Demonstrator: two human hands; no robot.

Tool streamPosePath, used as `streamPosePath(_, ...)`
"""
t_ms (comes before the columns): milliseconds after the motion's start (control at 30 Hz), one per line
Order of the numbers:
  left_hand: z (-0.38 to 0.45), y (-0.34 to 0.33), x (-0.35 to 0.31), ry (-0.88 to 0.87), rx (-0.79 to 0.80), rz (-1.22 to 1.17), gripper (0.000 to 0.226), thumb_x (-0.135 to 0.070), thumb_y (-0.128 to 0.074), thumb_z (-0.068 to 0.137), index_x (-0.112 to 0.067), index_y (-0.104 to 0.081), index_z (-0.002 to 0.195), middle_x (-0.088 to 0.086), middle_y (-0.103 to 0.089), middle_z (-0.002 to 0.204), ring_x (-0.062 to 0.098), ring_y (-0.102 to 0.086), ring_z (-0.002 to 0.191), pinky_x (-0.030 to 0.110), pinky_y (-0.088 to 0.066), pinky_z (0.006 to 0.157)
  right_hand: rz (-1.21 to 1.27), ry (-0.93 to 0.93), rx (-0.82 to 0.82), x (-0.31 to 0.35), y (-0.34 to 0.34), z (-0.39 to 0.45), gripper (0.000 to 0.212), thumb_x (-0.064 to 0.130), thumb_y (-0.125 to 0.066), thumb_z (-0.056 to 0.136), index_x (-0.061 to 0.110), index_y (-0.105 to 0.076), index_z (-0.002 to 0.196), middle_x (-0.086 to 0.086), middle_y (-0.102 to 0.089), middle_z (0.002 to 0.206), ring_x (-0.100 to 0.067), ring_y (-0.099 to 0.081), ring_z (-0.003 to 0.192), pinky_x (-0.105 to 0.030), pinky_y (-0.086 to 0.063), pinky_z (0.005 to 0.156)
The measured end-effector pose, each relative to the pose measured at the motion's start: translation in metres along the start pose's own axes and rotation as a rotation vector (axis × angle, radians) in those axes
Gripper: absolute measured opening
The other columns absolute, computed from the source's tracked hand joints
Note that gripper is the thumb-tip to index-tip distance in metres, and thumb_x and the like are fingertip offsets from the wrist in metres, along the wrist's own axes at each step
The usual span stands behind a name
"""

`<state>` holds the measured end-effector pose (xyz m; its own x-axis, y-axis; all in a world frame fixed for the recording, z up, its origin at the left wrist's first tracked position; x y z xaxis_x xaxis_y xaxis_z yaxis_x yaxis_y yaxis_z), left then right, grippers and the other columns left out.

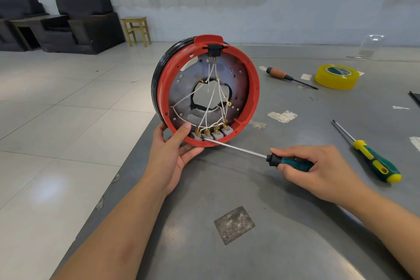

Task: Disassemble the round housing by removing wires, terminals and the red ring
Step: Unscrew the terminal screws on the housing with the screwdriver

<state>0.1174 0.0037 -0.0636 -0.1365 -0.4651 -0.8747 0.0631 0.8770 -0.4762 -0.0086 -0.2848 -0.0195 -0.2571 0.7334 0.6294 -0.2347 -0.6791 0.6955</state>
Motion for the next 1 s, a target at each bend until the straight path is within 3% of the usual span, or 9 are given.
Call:
streamPosePath(333, -0.001, -0.003, -0.003, 0.004, 0.016, -0.001, 0.07, -0.028, -0.082, 0.082, -0.023, -0.048, 0.142, 0.011, -0.078, 0.114, 0.039, -0.076, 0.102, 0.05, -0.063, 0.089, 0.156, -0.088, 0.034, -0.005, -0.013, -0.005, 0.029, 0.016, -0.078, 0.088, 0.035, -0.078, 0.11, 0.025, -0.075, 0.093, 0.004, -0.069, 0.079, -0.005, -0.044, 0.07)
streamPosePath(567, 0.001, 0.0, -0.001, 0.006, 0.001, -0.039, 0.072, -0.03, -0.082, 0.083, -0.019, -0.046, 0.145, 0.009, -0.079, 0.108, 0.038, -0.077, 0.1, 0.045, -0.064, 0.082, 0.225, -0.138, 0.05, -0.005, -0.019, -0.005, 0.026, 0.02, -0.077, 0.089, 0.037, -0.078, 0.109, 0.017, -0.077, 0.091, 0.003, -0.066, 0.067, -0.007, -0.045, 0.067)
streamPosePath(733, 0.003, 0.002, -0.001, 0.005, -0.012, -0.05, 0.078, -0.034, -0.084, 0.079, -0.014, -0.046, 0.144, 0.009, -0.08, 0.099, 0.036, -0.077, 0.099, 0.048, -0.064, 0.083, 0.284, -0.152, 0.091, -0.005, -0.023, -0.007, 0.028, 0.022, -0.074, 0.092, 0.045, -0.074, 0.108, 0.007, -0.078, 0.09, -0.009, -0.06, 0.051, -0.02, -0.053, 0.059)
streamPosePath(1000, 0.004, 0.003, -0.001, 0.01, -0.018, -0.063, 0.08, -0.035, -0.085, 0.077, -0.011, -0.046, 0.143, 0.012, -0.079, 0.1, 0.036, -0.077, 0.099, 0.052, -0.063, 0.086, 0.416, -0.234, 0.128, -0.007, -0.029, -0.003, 0.03, 0.012, -0.069, 0.095, 0.041, -0.076, 0.102, -0.005, -0.078, 0.085, -0.018, -0.053, 0.049, -0.016, -0.043, 0.047)
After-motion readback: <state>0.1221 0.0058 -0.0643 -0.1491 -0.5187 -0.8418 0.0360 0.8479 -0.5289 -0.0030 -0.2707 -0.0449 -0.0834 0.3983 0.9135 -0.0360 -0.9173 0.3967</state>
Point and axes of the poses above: each hand's wrist, its own z-axis towards the middle knuckle, its own y-axis out of the back of the hand, x = y × z, the point moved 7 cm from there along z, towards the middle knuckle
